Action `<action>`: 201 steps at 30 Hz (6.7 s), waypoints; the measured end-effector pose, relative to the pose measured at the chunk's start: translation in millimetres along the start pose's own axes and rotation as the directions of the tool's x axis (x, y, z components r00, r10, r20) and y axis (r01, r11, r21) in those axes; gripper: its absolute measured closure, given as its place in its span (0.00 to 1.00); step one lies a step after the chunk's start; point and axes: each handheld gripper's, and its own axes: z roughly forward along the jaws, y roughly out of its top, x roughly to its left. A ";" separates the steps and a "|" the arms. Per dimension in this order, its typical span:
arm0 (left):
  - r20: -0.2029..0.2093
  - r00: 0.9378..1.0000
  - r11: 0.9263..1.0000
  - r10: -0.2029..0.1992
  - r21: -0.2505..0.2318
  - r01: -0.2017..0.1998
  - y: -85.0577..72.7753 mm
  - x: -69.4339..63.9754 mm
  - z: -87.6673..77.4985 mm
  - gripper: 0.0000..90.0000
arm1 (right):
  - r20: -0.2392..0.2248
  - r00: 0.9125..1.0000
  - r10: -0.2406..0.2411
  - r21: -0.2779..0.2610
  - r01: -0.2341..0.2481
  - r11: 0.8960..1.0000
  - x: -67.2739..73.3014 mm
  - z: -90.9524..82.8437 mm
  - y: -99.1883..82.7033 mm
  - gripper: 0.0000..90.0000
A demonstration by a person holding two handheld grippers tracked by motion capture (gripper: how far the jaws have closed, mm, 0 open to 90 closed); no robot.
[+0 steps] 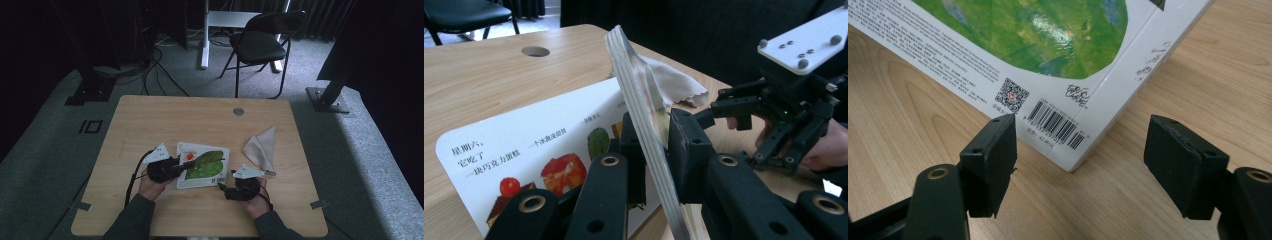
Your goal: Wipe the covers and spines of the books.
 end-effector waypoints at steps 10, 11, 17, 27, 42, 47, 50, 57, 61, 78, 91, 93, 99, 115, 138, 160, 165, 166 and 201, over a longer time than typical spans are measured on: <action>0.010 0.999 0.999 0.049 0.009 -0.049 -3.4 -4.7 -4.5 0.87 | 0.016 1.000 -0.002 -0.003 0.002 1.000 -0.6 -0.6 0.7 0.32; 0.012 0.998 0.998 0.054 0.012 -0.054 -4.2 -4.8 -5.3 0.87 | 0.017 1.000 -0.005 -0.005 0.005 1.000 -0.8 -1.1 0.9 0.32; 0.028 0.998 0.998 0.056 0.020 -0.056 -10.4 -4.1 -9.3 0.88 | 0.033 0.999 -0.009 -0.009 0.010 1.000 -2.3 -3.7 2.7 0.32; 0.063 0.995 0.997 0.072 0.032 -0.074 -20.4 -2.8 -12.8 0.88 | 0.051 0.999 -0.010 -0.041 0.012 0.999 -5.3 -12.7 11.8 0.32; 0.040 0.991 0.985 0.129 0.114 -0.133 -35.4 -4.6 -5.7 0.90 | 0.078 0.997 0.003 -0.145 0.008 0.989 -14.0 -30.9 42.6 0.32; 0.029 0.991 0.985 0.133 0.105 -0.135 -36.6 -5.1 -5.5 0.90 | 0.077 0.997 0.002 -0.190 0.013 0.982 -14.0 -37.6 54.1 0.32; 0.018 0.991 0.986 0.135 0.100 -0.136 -38.3 -5.7 -5.6 0.89 | 0.080 0.997 0.005 -0.210 0.012 0.978 -13.0 -38.8 59.7 0.32; 0.014 0.992 0.987 0.129 0.098 -0.129 -41.5 -7.6 -6.5 0.87 | 0.078 0.996 0.031 -0.242 -0.011 0.970 -14.3 -33.8 72.8 0.32; 0.017 0.993 0.988 0.117 0.099 -0.118 -43.9 -7.8 -7.3 0.84 | 0.074 0.997 0.023 -0.239 -0.005 0.971 -11.7 -28.4 76.6 0.32; 0.000 0.996 0.994 0.089 0.067 -0.088 -46.2 -5.5 -18.7 0.77 | 0.107 0.992 0.064 -0.237 -0.037 0.971 -12.3 -18.2 78.9 0.32; -0.071 0.997 0.999 0.036 0.030 -0.034 -47.6 -6.0 -32.6 0.59 | 0.100 0.994 0.054 -0.219 -0.031 0.975 -10.5 -12.4 78.8 0.33; -0.096 0.994 0.999 0.044 0.032 -0.041 -48.9 -7.5 -34.1 0.55 | 0.097 0.994 0.053 -0.220 -0.031 0.975 -10.6 -12.6 78.9 0.33; -0.153 0.987 0.999 0.048 0.011 -0.047 -49.6 -12.6 -39.0 0.46 | 0.088 0.995 0.051 -0.224 -0.030 0.974 -10.7 -12.6 78.3 0.33; -0.229 0.973 0.998 0.044 -0.041 -0.055 -42.3 -5.0 -32.2 0.30 | 0.065 0.997 0.048 -0.231 -0.032 0.972 -11.5 -13.2 76.6 0.33; -0.100 0.993 0.996 0.063 -0.063 -0.070 -40.4 1.6 -8.8 0.63 | 0.049 0.998 0.045 -0.227 -0.033 0.973 -14.0 -14.7 75.6 0.33; -0.026 0.995 0.994 0.101 -0.039 -0.102 -44.8 -5.6 7.4 0.74 | -0.008 0.998 0.060 -0.236 -0.060 0.970 -18.9 -20.4 71.3 0.37; 0.015 0.997 0.996 0.071 -0.052 -0.070 -45.8 -3.5 10.6 0.74 | -0.014 0.998 0.055 -0.237 -0.057 0.970 -18.9 -21.5 70.4 0.38; 0.020 0.997 0.996 0.078 -0.054 -0.077 -46.0 -3.7 11.1 0.74 | -0.016 0.998 0.053 -0.237 -0.055 0.970 -18.9 -21.8 70.1 0.38; -0.024 0.984 0.984 0.177 0.032 -0.177 -48.0 -11.9 18.4 0.88 | -0.005 0.998 0.055 -0.212 -0.055 0.976 -28.9 -29.0 60.5 0.36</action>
